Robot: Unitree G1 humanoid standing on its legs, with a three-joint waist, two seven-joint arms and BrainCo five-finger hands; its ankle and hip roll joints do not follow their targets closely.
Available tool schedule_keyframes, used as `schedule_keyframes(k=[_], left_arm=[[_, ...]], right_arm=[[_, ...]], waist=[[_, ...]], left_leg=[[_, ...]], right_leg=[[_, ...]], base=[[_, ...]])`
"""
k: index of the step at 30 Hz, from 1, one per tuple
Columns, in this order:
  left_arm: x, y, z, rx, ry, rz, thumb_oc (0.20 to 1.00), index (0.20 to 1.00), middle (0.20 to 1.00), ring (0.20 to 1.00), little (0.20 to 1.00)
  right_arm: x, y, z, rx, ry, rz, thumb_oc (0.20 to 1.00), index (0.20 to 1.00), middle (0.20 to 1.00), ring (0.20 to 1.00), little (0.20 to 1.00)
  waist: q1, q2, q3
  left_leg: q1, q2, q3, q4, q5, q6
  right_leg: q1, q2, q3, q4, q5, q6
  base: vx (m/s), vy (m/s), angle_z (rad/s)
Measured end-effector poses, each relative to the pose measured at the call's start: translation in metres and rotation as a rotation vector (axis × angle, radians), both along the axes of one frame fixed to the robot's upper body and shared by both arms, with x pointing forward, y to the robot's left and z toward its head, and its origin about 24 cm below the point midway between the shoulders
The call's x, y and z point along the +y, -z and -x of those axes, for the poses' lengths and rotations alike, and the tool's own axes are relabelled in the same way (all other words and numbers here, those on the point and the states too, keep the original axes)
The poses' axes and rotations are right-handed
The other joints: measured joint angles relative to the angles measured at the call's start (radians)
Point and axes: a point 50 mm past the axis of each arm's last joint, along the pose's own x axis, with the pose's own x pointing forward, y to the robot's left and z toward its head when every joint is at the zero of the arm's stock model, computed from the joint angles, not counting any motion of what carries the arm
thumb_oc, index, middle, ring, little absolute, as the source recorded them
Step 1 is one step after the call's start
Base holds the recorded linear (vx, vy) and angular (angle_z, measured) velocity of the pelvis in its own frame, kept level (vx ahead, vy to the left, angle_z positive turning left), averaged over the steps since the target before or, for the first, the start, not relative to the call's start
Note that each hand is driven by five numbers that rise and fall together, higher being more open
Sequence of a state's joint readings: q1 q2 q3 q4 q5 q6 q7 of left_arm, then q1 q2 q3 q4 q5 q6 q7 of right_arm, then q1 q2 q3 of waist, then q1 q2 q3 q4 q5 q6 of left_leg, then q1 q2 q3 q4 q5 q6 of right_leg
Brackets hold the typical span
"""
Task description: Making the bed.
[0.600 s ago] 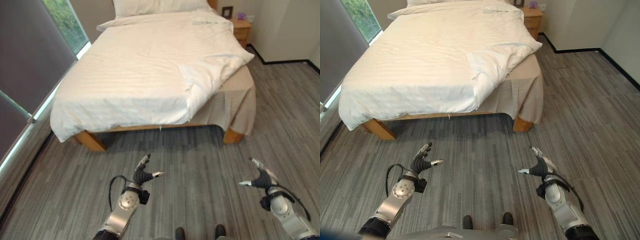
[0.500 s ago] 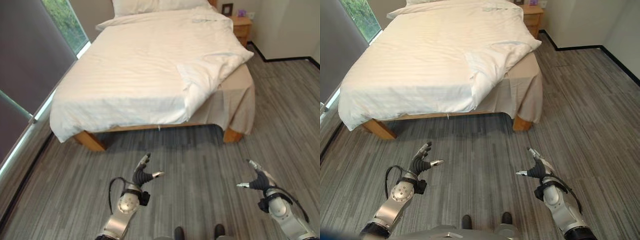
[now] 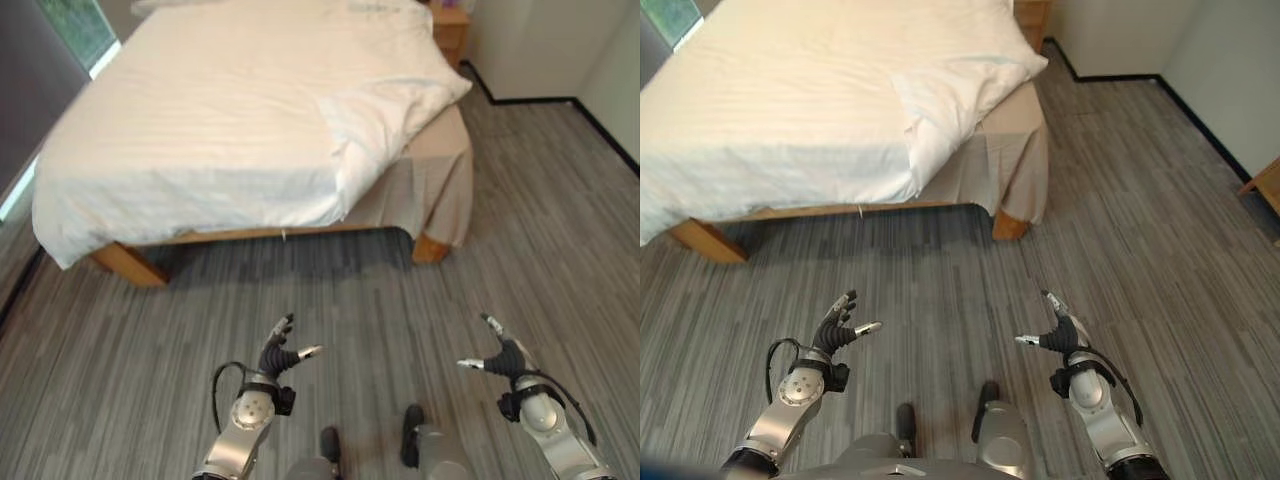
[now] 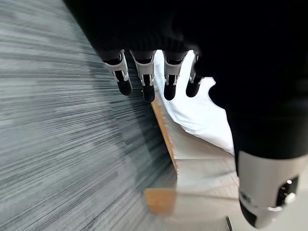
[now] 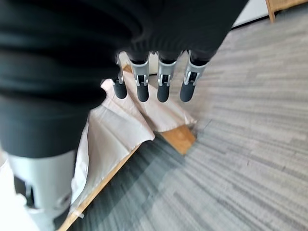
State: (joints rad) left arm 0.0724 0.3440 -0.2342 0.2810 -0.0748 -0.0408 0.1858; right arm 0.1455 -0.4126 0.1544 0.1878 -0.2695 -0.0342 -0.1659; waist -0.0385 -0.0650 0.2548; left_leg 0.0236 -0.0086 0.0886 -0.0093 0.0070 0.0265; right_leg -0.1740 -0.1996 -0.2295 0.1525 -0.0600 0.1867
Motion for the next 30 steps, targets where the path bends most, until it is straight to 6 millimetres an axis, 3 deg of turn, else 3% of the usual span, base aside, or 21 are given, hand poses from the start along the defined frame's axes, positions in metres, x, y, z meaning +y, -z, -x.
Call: schedule_keyframes(k=[1, 2, 3, 5, 6, 8, 9, 11, 13, 14, 15, 18, 19, 21, 23, 24, 25, 26, 28, 29, 30], left_arm=[[0.0, 0.003, 0.0, 0.02, -0.007, 0.002, 1.0, 1.0, 1.0, 1.0, 1.0], [0.0, 0.004, 0.001, 0.022, -0.013, 0.012, 1.0, 1.0, 1.0, 1.0, 1.0], [0.0, 0.003, 0.001, 0.013, -0.016, 0.015, 1.0, 1.0, 1.0, 1.0, 1.0], [-0.001, 0.003, 0.002, 0.009, -0.021, 0.024, 1.0, 1.0, 1.0, 1.0, 1.0], [-0.001, 0.004, 0.004, 0.014, -0.02, 0.026, 1.0, 1.0, 1.0, 1.0, 1.0], [-0.008, 0.0, -0.002, -0.005, -0.016, 0.065, 1.0, 1.0, 1.0, 1.0, 1.0], [-0.016, -0.003, -0.007, -0.023, 0.004, 0.084, 1.0, 1.0, 1.0, 1.0, 1.0], [-0.022, -0.003, -0.008, -0.024, 0.008, 0.104, 1.0, 1.0, 1.0, 1.0, 1.0], [-0.024, -0.003, -0.008, -0.025, 0.014, 0.107, 1.0, 1.0, 1.0, 1.0, 1.0], [-0.026, -0.005, -0.01, -0.034, 0.022, 0.11, 1.0, 1.0, 1.0, 1.0, 1.0], [-0.029, -0.007, -0.012, -0.045, 0.032, 0.113, 1.0, 1.0, 1.0, 1.0, 1.0], [-0.027, -0.005, -0.008, -0.038, 0.025, 0.111, 1.0, 1.0, 1.0, 1.0, 1.0], [-0.029, -0.006, -0.01, -0.044, 0.028, 0.115, 1.0, 1.0, 1.0, 1.0, 1.0], [-0.028, -0.006, -0.011, -0.045, 0.026, 0.112, 1.0, 1.0, 1.0, 1.0, 1.0], [-0.027, -0.004, -0.01, -0.037, 0.024, 0.112, 1.0, 1.0, 1.0, 1.0, 1.0], [-0.027, -0.003, -0.009, -0.032, 0.022, 0.112, 1.0, 1.0, 1.0, 1.0, 1.0], [-0.027, 0.004, 0.002, 0.002, 0.014, 0.116, 1.0, 1.0, 1.0, 1.0, 1.0], [-0.028, 0.006, 0.005, 0.008, 0.011, 0.126, 1.0, 1.0, 1.0, 1.0, 1.0], [-0.031, 0.005, 0.003, 0.005, 0.01, 0.133, 1.0, 1.0, 1.0, 1.0, 1.0], [-0.032, 0.002, 0.0, -0.008, 0.021, 0.129, 1.0, 1.0, 1.0, 1.0, 1.0], [-0.032, -0.007, -0.012, -0.047, 0.051, 0.105, 1.0, 1.0, 1.0, 1.0, 1.0]], right_arm=[[-0.003, -0.007, -0.007, -0.027, 0.004, -0.002, 1.0, 1.0, 1.0, 1.0, 1.0], [-0.005, -0.009, -0.007, -0.036, 0.016, -0.005, 1.0, 1.0, 1.0, 1.0, 1.0], [-0.006, -0.008, -0.004, -0.03, 0.022, -0.017, 1.0, 1.0, 1.0, 1.0, 1.0], [-0.008, -0.006, -0.001, -0.017, 0.036, -0.032, 1.0, 1.0, 1.0, 1.0, 1.0], [-0.008, -0.004, 0.002, -0.01, 0.048, -0.043, 1.0, 1.0, 1.0, 1.0, 1.0], [-0.011, 0.002, 0.004, 0.012, 0.07, -0.077, 1.0, 1.0, 1.0, 1.0, 1.0], [-0.016, -0.003, 0.001, -0.003, 0.077, -0.077, 1.0, 1.0, 1.0, 1.0, 1.0], [-0.018, -0.007, -0.005, -0.014, 0.069, -0.065, 1.0, 1.0, 1.0, 1.0, 1.0], [-0.015, -0.01, -0.007, -0.031, 0.056, -0.068, 1.0, 1.0, 1.0, 1.0, 1.0], [-0.015, -0.011, -0.008, -0.034, 0.054, -0.065, 1.0, 1.0, 1.0, 1.0, 1.0], [-0.014, -0.015, -0.013, -0.045, 0.031, -0.054, 1.0, 1.0, 1.0, 1.0, 1.0], [-0.006, -0.016, -0.018, -0.044, -0.015, -0.043, 1.0, 1.0, 1.0, 1.0, 1.0], [-0.006, -0.011, -0.016, -0.017, -0.027, -0.028, 1.0, 1.0, 1.0, 1.0, 1.0], [-0.005, -0.01, -0.018, -0.013, -0.024, -0.029, 1.0, 1.0, 1.0, 1.0, 1.0], [-0.005, -0.01, -0.018, -0.014, -0.026, -0.025, 1.0, 1.0, 1.0, 1.0, 1.0], [-0.005, -0.01, -0.018, -0.012, -0.027, -0.022, 1.0, 1.0, 1.0, 1.0, 1.0], [-0.003, -0.007, -0.013, -0.003, -0.038, 0.001, 1.0, 1.0, 1.0, 1.0, 1.0], [-0.005, -0.006, -0.009, 0.003, -0.04, 0.01, 1.0, 1.0, 1.0, 1.0, 1.0], [-0.003, -0.004, -0.007, 0.012, -0.035, 0.003, 1.0, 1.0, 1.0, 1.0, 1.0], [0.004, -0.001, -0.007, 0.022, -0.067, 0.015, 1.0, 1.0, 1.0, 1.0, 1.0], [0.014, -0.002, -0.003, 0.01, -0.093, 0.002, 1.0, 1.0, 1.0, 1.0, 1.0]], waist=[[-0.019, 0.036, 0.018], [-0.029, 0.061, 0.017], [-0.033, 0.069, 0.011], [-0.045, 0.099, 0.005], [-0.045, 0.103, 0.0], [-0.032, 0.091, -0.006], [-0.027, 0.091, 0.003], [0.012, 0.081, 0.017], [0.018, 0.051, 0.024], [0.024, 0.046, 0.027], [0.049, 0.043, 0.028], [0.054, 0.078, 0.02], [0.065, 0.092, 0.015], [0.073, 0.106, 0.019], [0.073, 0.105, 0.021], [0.077, 0.101, 0.022], [0.086, 0.079, 0.003], [0.087, 0.101, -0.023], [0.08, 0.101, -0.027], [0.067, 0.109, -0.028], [0.061, 0.071, -0.032]], left_leg=[[-0.023, 0.026, -0.006, 0.125, -0.089, -0.021], [0.001, 0.036, -0.015, 0.089, -0.104, -0.026], [0.019, 0.039, -0.019, 0.06, -0.098, -0.032], [0.076, 0.072, -0.012, -0.013, -0.065, -0.054], [0.084, 0.084, -0.01, -0.009, -0.068, -0.066], [-0.026, 0.105, -0.026, 0.283, -0.101, -0.137], [-0.158, 0.11, -0.064, 0.553, -0.091, -0.158], [-0.229, 0.107, -0.087, 0.749, 0.073, -0.16], [-0.285, 0.086, -0.1, 0.78, 0.06, -0.178], [-0.306, 0.074, -0.095, 0.735, 0.042, -0.171], [-0.289, 0.059, -0.071, 0.534, 0.036, -0.163], [-0.278, 0.041, -0.034, 0.242, 0.047, -0.149], [-0.231, 0.04, 0.019, 0.023, 0.072, -0.125], [-0.238, 0.036, 0.083, -0.043, 0.092, -0.1], [-0.224, 0.038, 0.213, -0.074, 0.109, -0.076], [-0.204, 0.032, 0.227, -0.084, 0.117, -0.062], [-0.127, -0.006, 0.177, -0.081, 0.116, -0.044], [-0.103, -0.006, 0.169, -0.09, 0.14, 0.006], [-0.075, -0.019, 0.171, -0.089, 0.132, 0.067], [-0.048, -0.012, 0.148, -0.084, 0.11, 0.075], [-0.001, -0.047, 0.113, -0.079, 0.081, 0.07]], right_leg=[[0.009, 0.022, -0.002, 0.012, 0.035, 0.005], [0.008, 0.038, 0.012, 0.02, 0.045, -0.004], [0.01, 0.045, 0.016, 0.017, 0.053, -0.017], [0.032, 0.093, 0.012, 0.008, 0.043, -0.097], [0.042, 0.099, 0.017, -0.007, 0.043, -0.101], [0.085, 0.125, 0.01, -0.063, 0.054, -0.179], [0.091, 0.133, 0.021, -0.071, 0.047, -0.209], [0.153, 0.153, 0.071, -0.099, 0.042, -0.227], [0.221, 0.147, 0.085, -0.143, 0.035, -0.252], [0.228, 0.146, 0.095, -0.152, 0.033, -0.25], [0.223, 0.143, 0.123, -0.16, 0.048, -0.244], [0.273, 0.179, 0.13, -0.228, 0.047, -0.208], [0.299, 0.202, 0.121, -0.252, 0.047, -0.21], [0.324, 0.22, 0.117, -0.252, 0.026, -0.212], [0.363, 0.22, 0.105, -0.252, -0.012, -0.199], [0.389, 0.218, 0.112, -0.252, -0.03, -0.189], [0.467, 0.197, 0.119, -0.246, -0.088, -0.153], [0.478, 0.2, 0.123, -0.21, -0.118, -0.138], [0.422, 0.184, 0.099, -0.038, -0.167, -0.094], [0.28, 0.164, 0.075, 0.291, -0.166, -0.07], [0.096, 0.063, 0.06, 0.611, -0.182, -0.006]], base=[[0.38, -0.187, 0.16], [0.39, -0.182, 0.03], [0.37, -0.15, -0.04], [0.26, -0.141, -0.08], [0.23, -0.316, -0.14], [0.26, -0.301, -0.27], [0.23, -0.123, -0.56], [0.27, -0.097, -0.74], [0.42, 0.005, -0.41], [0.42, 0.055, -0.37], [0.4, 0.065, -0.53], [0.46, 0.068, -0.28], [0.44, 0.064, 0.08], [0.43, 0.091, 0.07], [0.51, 0.08, 0.15], [0.55, 0.119, -0.11], [0.35, 0.093, -0.24], [0.31, 0.096, -0.23], [0.19, 0.039, 0.03], [0.37, 0.009, 0.58], [0.37, -0.045, 0.55]])
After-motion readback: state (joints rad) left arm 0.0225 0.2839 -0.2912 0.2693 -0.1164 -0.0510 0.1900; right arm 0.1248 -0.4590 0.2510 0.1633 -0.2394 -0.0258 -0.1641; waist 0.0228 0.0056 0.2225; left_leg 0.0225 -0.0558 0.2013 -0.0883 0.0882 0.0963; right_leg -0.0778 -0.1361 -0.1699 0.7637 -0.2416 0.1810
